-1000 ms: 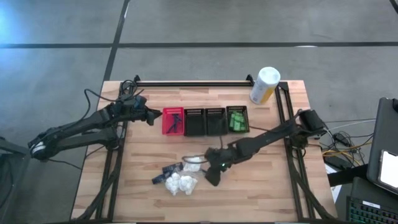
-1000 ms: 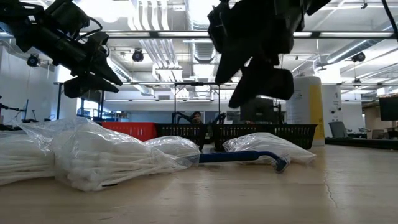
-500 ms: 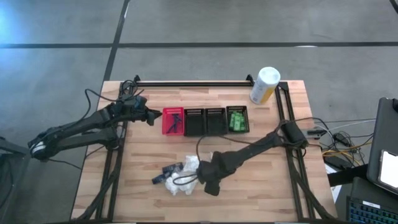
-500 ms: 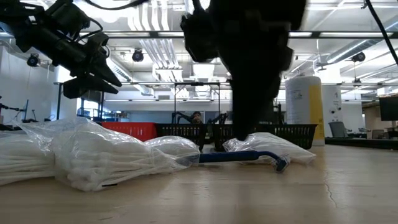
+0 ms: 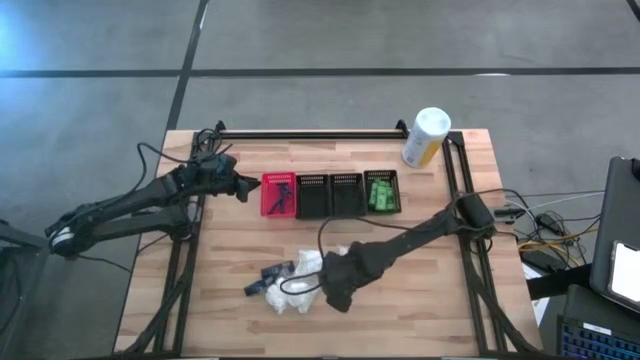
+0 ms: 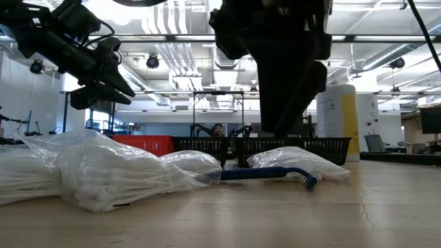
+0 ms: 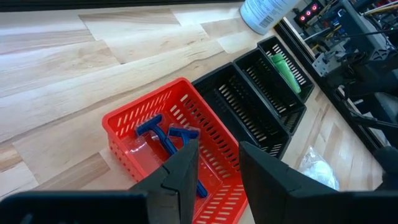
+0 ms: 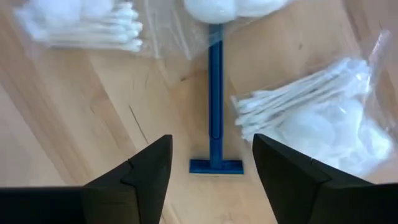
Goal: Pick & Place Travel size toiletries
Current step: Put the cotton pack into the middle black bin
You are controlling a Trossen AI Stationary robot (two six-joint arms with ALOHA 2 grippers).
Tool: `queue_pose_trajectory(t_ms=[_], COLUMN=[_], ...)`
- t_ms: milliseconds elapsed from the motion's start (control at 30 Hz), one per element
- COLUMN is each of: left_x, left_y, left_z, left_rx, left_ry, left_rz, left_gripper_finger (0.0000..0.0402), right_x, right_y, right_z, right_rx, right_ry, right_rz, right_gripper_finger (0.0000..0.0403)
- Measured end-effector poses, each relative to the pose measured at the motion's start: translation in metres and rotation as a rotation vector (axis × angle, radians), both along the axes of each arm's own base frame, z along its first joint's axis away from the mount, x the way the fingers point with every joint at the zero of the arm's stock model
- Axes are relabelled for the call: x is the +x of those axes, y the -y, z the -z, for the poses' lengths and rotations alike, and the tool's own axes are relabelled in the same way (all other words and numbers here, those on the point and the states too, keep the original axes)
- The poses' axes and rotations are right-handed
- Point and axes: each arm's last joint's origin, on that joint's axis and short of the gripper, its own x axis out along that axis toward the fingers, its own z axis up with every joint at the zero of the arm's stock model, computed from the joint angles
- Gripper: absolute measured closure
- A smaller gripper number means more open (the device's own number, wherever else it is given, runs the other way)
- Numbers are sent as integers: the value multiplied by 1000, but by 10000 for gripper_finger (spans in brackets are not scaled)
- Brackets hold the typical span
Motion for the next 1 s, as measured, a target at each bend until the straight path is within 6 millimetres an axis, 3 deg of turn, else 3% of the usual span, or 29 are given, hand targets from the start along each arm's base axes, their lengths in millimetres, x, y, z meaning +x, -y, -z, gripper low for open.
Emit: queue_pose_trajectory(t_ms=[233, 500, 667, 833, 1000], left_x=[0, 1, 2, 2, 2], left_y=[0, -1, -1, -1, -1], left_z=[0, 2, 3, 3, 3], left_rx=[-1, -8, -11, -11, -11], left_ry=[-3, -15, -21, -20, -21], left_rz=[1, -1, -1, 0, 1], left_gripper_finger=[282, 282, 282, 282, 282], right_x=[-10, -18, -8, -1, 0], right_y=[19, 67, 88, 93, 95], right_z=[-14, -27, -15, 6, 6], right_rx=[18, 128, 186, 169, 129], right_ry=[-25, -39, -79, -124, -99], right_rz=[276, 684, 667, 647, 638], right_gripper_finger=[181, 187, 174, 159, 145])
